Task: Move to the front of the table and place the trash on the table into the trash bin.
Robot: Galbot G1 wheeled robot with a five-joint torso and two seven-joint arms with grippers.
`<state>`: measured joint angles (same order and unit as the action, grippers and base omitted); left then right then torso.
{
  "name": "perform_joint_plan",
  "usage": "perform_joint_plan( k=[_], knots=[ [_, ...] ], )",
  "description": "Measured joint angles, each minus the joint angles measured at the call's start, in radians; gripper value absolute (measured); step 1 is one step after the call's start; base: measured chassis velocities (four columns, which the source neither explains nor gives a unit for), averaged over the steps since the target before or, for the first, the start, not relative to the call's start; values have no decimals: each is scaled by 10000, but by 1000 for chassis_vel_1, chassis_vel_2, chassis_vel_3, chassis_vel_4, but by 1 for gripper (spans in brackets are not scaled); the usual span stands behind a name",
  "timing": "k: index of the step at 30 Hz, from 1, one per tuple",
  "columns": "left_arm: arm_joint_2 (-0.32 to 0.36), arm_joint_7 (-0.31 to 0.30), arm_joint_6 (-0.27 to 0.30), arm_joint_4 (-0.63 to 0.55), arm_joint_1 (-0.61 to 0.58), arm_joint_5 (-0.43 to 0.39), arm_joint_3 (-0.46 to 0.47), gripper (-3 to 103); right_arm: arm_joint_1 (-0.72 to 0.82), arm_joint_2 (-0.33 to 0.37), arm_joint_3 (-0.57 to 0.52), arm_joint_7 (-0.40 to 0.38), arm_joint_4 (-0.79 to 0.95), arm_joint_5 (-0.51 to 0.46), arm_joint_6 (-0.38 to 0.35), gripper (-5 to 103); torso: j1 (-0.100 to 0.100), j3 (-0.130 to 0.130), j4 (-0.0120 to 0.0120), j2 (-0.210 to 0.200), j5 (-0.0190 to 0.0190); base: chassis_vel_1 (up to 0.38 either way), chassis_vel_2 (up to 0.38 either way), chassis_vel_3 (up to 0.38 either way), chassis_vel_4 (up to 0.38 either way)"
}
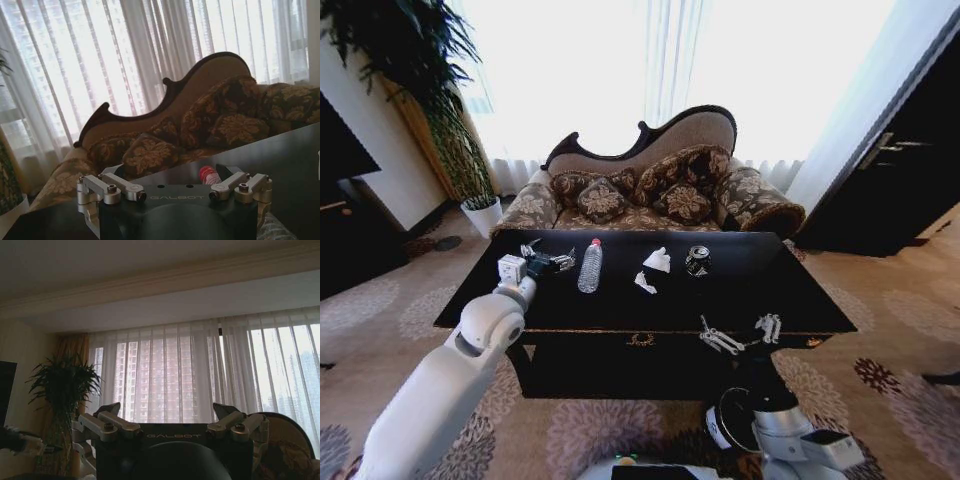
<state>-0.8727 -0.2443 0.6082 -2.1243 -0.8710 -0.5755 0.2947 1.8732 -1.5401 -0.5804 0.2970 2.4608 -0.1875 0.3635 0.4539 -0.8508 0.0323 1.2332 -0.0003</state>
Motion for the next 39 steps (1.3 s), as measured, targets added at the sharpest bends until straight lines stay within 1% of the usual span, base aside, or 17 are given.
perform_joint_plan(
  k=[1,2,3,4,7,8,11,13,14,16,18,20,21,23,28,33,39],
  knots=[
    [0,0,0,0,0,0,0,100,0,0,0,0,0,0,0,100,0,0,0,0,0,0,0,0,0],
    [103,66,-29,204,277,-293,-98,100,-4,19,41,1,-26,24,0,100,0,0,0,0,1,0,0,0,0],
    [255,134,-61,567,763,-885,-273,100,-11,54,78,1,-85,58,4,100,0,0,1,-1,1,0,0,0,0],
    [255,134,-61,567,763,-885,-273,100,-11,54,78,1,-85,58,4,100,0,0,1,-1,1,0,0,0,0],
    [382,255,-148,1581,2034,-2065,-681,100,-15,120,136,5,-248,101,43,100,0,0,1,-1,0,0,0,0,0],
    [382,255,-148,1581,2034,-2065,-681,100,-15,120,136,5,-248,101,43,100,0,0,1,-1,0,0,0,0,0],
    [73,325,-171,2314,2997,-2563,-1012,100,-45,190,154,10,-420,105,61,100,1,-1,1,-1,1,0,0,0,0],
    [-278,252,-176,2454,3271,-2609,-1256,100,-87,235,154,17,-542,107,63,100,2,-1,5,-1,3,0,0,0,0],
    [-278,252,-176,2454,3271,-2609,-1256,100,-87,235,154,17,-542,107,63,100,2,-1,5,-1,3,0,0,0,0],
    [-477,101,-156,2260,3153,-2521,-1494,100,-95,239,156,28,-599,134,67,100,2,-1,5,-1,2,0,0,0,0],
    [-636,99,-157,1993,2834,-2017,-1881,100,-103,265,166,34,-645,161,95,100,0,-1,2,-1,1,0,0,0,0],
    [-764,257,-265,1936,2611,-1512,-2291,100,-109,336,173,35,-674,165,113,100,-1,0,1,0,1,0,0,0,0],
    [-764,257,-265,1936,2611,-1512,-2291,100,-109,336,173,35,-674,165,113,100,-1,0,1,0,1,0,0,0,0],
    [-872,483,-407,1945,2478,-1130,-2581,100,-112,407,175,38,-697,165,129,100,-1,0,1,0,0,0,0,0,0],
    [-1052,621,-490,1904,2237,-823,-3022,100,-134,557,173,39,-836,146,191,100,0,-1,2,-1,2,0,0,0,0],
    [-1086,699,-518,1626,1760,-339,-2995,100,-152,597,188,48,-933,139,248,100,0,0,2,0,1,0,0,0,0],
    [-939,924,-592,1250,1311,331,-2495,100,-215,607,284,71,-946,177,240,100,-1,0,1,0,1,0,0,0,0]
  ],
)
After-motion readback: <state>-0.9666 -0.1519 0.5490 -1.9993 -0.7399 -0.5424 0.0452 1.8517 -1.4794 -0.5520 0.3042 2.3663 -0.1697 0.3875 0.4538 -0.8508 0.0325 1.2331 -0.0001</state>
